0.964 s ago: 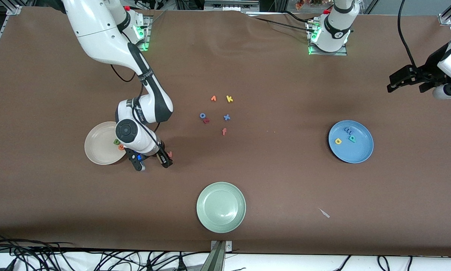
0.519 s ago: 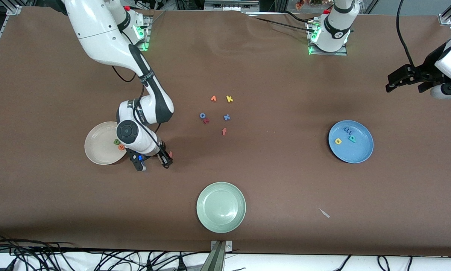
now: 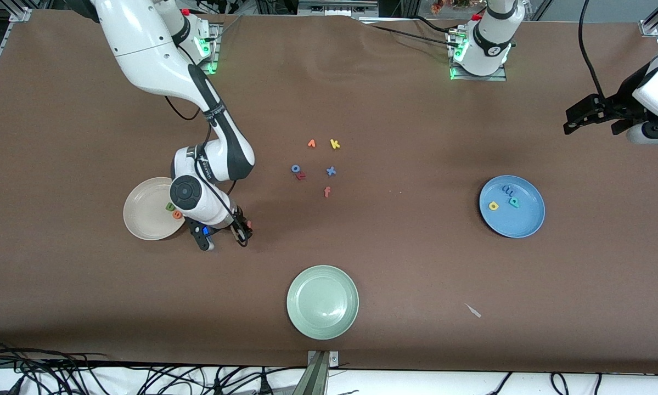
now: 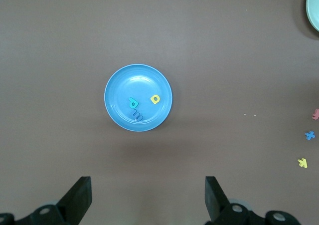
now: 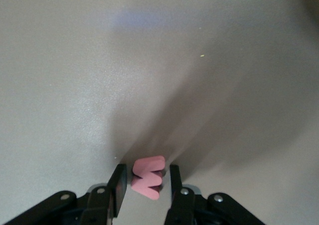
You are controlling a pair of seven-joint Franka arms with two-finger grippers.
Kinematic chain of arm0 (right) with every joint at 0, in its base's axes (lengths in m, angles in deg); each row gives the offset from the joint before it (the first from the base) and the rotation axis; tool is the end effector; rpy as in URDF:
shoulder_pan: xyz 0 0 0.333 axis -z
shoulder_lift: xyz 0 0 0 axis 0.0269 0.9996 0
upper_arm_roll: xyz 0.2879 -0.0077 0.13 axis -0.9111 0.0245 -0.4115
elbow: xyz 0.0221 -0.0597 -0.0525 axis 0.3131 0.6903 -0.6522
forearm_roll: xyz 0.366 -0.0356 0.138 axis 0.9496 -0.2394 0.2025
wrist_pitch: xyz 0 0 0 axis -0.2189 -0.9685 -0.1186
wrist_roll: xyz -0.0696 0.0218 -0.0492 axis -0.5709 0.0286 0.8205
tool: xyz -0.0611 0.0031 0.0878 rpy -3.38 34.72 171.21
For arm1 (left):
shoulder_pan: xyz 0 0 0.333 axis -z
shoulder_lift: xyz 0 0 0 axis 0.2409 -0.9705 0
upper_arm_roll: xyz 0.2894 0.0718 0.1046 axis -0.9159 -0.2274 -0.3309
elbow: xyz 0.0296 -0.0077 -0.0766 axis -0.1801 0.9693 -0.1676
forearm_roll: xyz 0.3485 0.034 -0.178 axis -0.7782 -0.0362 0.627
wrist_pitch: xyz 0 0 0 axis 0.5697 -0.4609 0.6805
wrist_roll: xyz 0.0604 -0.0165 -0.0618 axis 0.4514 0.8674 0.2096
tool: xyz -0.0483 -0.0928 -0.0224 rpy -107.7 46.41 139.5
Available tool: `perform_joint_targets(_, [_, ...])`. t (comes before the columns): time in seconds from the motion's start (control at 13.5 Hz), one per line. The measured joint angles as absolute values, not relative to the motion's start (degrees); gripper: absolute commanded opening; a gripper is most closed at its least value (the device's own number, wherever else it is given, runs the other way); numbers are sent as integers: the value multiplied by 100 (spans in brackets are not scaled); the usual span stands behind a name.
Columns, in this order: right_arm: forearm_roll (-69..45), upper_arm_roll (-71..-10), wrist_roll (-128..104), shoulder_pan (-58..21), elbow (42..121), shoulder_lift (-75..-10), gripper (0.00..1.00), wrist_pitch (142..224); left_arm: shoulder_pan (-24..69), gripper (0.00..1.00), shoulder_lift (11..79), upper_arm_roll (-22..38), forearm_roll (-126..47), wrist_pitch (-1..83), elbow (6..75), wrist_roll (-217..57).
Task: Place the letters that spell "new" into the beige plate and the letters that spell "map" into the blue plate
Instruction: 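Grasp the pink M letter with the right gripper, then carry pink M to the beige plate and release it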
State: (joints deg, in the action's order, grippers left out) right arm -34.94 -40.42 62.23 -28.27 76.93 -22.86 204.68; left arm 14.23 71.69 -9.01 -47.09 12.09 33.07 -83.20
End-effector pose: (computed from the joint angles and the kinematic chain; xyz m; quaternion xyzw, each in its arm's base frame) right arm 0.6347 0.2592 0.1779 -0.8795 0.4732 0.0336 0.0380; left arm 0.5432 -0.0169 0.6128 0.9993 0.0138 -0.0321 0.0104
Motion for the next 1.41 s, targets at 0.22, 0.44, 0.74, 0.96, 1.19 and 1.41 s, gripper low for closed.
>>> perform_joint_targets(0.22, [-3498,-4041,6210,-2829,7690,-2294,0,20448,1423,100,7149,-901,-4709,1207,3307,-8320])
perform_joint_targets(0.44, [-3746,-4043,6153,-2881,7617,-2281,0,20322,1422,100,7128,-903,-4710,1207,3307,-8320])
perform_joint_targets(0.74, [-4034,-4023,5823,-2910,7233,-2287,0,19583,1422,100,7122,-905,-4710,1207,3307,-8319])
perform_joint_targets(0.96, [-4059,-3803,4604,-2901,7089,-2462,0,18852,1422,100,7121,-905,-4710,1207,3303,-8319])
perform_joint_targets(1.19, [-4059,-3310,3007,-2849,7253,-2934,0,18300,1422,100,7119,-905,-4710,1206,3298,-8320])
perform_joint_targets(1.41, [-4059,-2894,1611,-2820,7953,-3519,0,18377,1422,100,7117,-905,-4710,1206,3294,-8320])
